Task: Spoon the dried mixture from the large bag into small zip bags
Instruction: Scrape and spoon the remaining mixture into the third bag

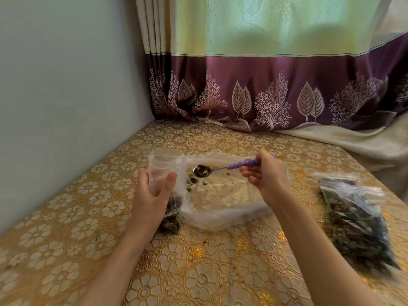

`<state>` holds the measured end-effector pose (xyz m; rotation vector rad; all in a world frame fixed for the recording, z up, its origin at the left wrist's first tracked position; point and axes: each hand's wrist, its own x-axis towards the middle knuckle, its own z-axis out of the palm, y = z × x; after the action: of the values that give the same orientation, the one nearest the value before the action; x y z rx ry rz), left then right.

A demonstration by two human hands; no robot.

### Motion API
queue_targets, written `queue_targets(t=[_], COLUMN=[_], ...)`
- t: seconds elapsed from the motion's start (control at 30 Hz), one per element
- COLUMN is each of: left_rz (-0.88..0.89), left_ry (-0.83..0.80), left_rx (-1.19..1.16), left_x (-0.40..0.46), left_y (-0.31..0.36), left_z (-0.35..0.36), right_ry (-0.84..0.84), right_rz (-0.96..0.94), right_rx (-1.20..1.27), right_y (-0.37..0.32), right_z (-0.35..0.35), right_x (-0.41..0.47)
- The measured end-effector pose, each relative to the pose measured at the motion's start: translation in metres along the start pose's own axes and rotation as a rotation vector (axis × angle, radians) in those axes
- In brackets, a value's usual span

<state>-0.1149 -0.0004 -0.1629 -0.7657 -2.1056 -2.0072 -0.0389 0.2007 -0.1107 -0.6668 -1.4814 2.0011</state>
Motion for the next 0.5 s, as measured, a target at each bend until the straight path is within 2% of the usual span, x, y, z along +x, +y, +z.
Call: queue_targets(t=[0.17,0.33,0.5], left_rz=[0.003,-0.019,-0.025], left_ry=[-0.008,-0.044,-0.036], left_rx=[0.009,0.015,0.008], left_x=[-0.001,0.0,0.0], left_y=[-0.002,-0.006,-0.009], left_z=[0.002,0.001,0.0], right_ry=[-0.08,-0.213,-0.374], right_rz=[-0.232,-0.338,-0.429], right_rx=[0.06,0.111,0.012], right_y=[-0.022,-0.034,-0.031], right_z=[0.002,0.014,0.029], right_x=[-0.009,-0.024,-0.04])
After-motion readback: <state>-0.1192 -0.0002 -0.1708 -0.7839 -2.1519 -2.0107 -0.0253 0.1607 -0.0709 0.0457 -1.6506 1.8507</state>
